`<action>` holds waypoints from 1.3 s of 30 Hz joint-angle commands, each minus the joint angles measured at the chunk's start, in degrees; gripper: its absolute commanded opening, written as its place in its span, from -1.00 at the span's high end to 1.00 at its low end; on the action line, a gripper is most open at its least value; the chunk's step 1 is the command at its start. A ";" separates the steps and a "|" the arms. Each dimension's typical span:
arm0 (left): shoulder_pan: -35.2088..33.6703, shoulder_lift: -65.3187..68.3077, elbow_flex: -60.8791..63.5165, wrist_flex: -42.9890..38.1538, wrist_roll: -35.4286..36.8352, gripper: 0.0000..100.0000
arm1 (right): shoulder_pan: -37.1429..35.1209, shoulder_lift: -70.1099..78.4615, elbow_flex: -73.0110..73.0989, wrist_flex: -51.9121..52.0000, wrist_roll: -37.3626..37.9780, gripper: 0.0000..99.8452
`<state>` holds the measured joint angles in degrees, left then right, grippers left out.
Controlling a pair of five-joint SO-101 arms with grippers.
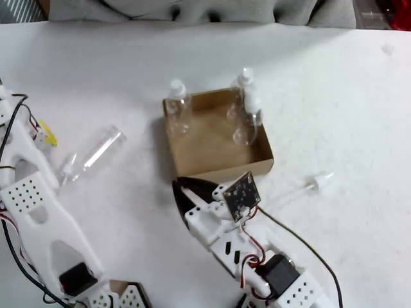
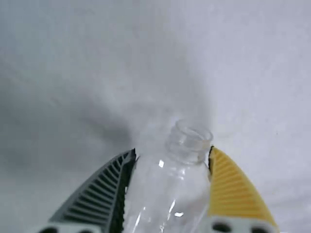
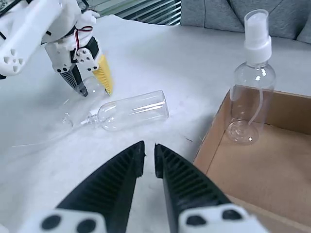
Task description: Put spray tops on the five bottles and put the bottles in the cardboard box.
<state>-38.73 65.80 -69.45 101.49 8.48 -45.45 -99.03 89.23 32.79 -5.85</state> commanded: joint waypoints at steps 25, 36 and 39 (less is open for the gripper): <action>-1.19 -18.68 15.65 0.79 -22.33 0.40 | 0.40 0.48 -0.44 0.22 0.62 0.97; -1.45 -19.82 17.49 0.70 -35.60 0.40 | 0.40 0.48 -0.44 0.22 0.62 0.97; -1.36 -19.82 17.58 0.70 -39.38 0.40 | 0.40 0.48 -0.44 0.22 0.62 0.97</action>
<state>-39.52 50.59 -52.04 101.49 -26.15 -45.45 -99.03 89.23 32.79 -5.85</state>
